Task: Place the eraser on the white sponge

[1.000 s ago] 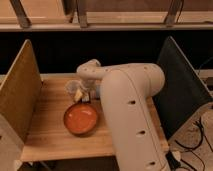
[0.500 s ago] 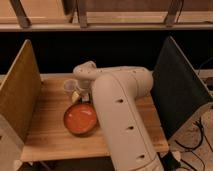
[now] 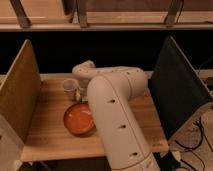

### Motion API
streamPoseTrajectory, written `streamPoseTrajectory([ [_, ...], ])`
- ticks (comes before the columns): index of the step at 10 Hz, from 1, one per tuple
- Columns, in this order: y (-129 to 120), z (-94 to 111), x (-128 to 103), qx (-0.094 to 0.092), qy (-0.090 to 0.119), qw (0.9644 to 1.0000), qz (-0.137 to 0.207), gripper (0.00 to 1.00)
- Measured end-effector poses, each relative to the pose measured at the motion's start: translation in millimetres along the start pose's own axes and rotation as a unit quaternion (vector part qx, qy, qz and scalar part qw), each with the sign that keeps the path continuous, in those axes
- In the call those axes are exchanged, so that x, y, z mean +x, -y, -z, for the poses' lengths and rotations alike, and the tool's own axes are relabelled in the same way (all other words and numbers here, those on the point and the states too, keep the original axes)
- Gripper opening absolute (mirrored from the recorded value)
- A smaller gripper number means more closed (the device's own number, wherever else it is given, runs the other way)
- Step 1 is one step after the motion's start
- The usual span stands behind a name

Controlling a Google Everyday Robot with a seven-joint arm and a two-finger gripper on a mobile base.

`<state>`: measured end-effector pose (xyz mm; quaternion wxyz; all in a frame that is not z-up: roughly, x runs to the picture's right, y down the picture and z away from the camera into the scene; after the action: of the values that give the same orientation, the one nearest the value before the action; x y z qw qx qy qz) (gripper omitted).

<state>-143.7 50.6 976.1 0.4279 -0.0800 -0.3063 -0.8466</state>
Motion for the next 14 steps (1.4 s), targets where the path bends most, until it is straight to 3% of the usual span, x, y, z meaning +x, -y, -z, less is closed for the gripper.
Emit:
streamPoseTrajectory([
  [4, -10.7, 21.1, 8.7, -0.028, -0.021, 0.9993, -0.010, 0.02],
  [5, -15.6, 28.0, 10.2, -0.036, -0.028, 0.9989, -0.014, 0.00],
  [7, -52.2, 66.0, 7.3, -0.078, -0.060, 0.9942, -0.045, 0.00],
  [9, -79.1, 85.1, -8.7, -0.100, -0.071, 0.9890, -0.082, 0.00],
  [12, -89.6, 81.1, -34.5, -0.103, -0.067, 0.9847, -0.124, 0.00],
  [14, -85.0, 73.4, -41.2, -0.096, -0.064, 0.9846, -0.132, 0.00],
])
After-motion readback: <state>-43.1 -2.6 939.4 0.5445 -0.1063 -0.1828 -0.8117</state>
